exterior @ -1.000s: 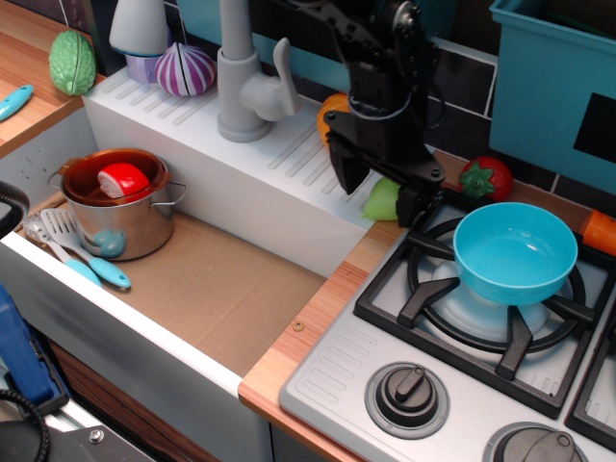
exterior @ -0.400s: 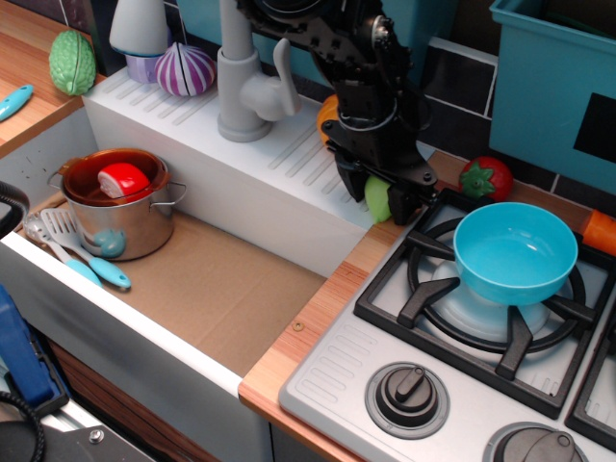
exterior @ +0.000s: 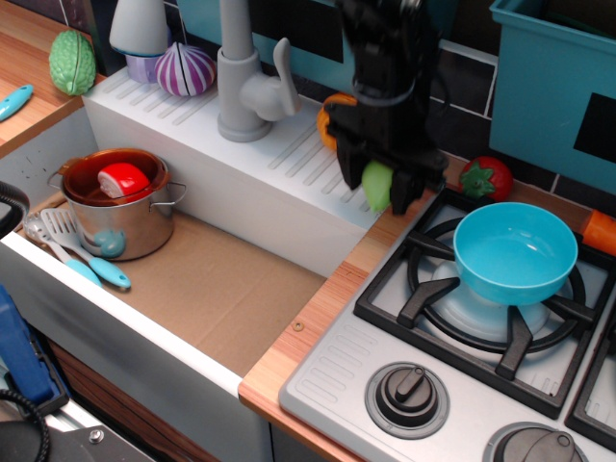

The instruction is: Put pear in bowl

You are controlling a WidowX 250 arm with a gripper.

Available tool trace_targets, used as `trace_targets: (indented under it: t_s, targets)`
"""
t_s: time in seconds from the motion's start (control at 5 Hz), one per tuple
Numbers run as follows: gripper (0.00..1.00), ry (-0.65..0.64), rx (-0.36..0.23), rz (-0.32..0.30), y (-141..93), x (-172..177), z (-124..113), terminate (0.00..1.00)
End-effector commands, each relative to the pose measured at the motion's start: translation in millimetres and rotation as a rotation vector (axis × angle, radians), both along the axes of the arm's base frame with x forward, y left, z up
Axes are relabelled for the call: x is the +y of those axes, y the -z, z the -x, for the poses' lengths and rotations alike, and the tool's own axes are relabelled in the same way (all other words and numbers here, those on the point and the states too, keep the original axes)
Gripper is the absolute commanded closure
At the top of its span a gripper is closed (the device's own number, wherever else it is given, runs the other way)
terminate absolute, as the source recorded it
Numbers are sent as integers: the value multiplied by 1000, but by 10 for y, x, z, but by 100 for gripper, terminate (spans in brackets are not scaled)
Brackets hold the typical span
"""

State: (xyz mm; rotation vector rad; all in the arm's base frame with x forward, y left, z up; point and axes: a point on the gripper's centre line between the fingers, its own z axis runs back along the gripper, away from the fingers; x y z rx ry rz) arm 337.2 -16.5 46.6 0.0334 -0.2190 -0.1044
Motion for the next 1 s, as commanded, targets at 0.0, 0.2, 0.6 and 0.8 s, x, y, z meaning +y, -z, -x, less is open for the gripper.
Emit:
trace_targets:
  t_s: [0.0, 0.2, 0.6, 0.8]
  targets:
    - [100, -63, -49, -28, -560, -266, -33, 0]
    - [100, -143, -46, -21, -697, -534, 53, 0]
    - [100, -175, -58, 25, -709, -931, 48, 0]
    - [100, -180, -41, 75, -659, -973, 106, 0]
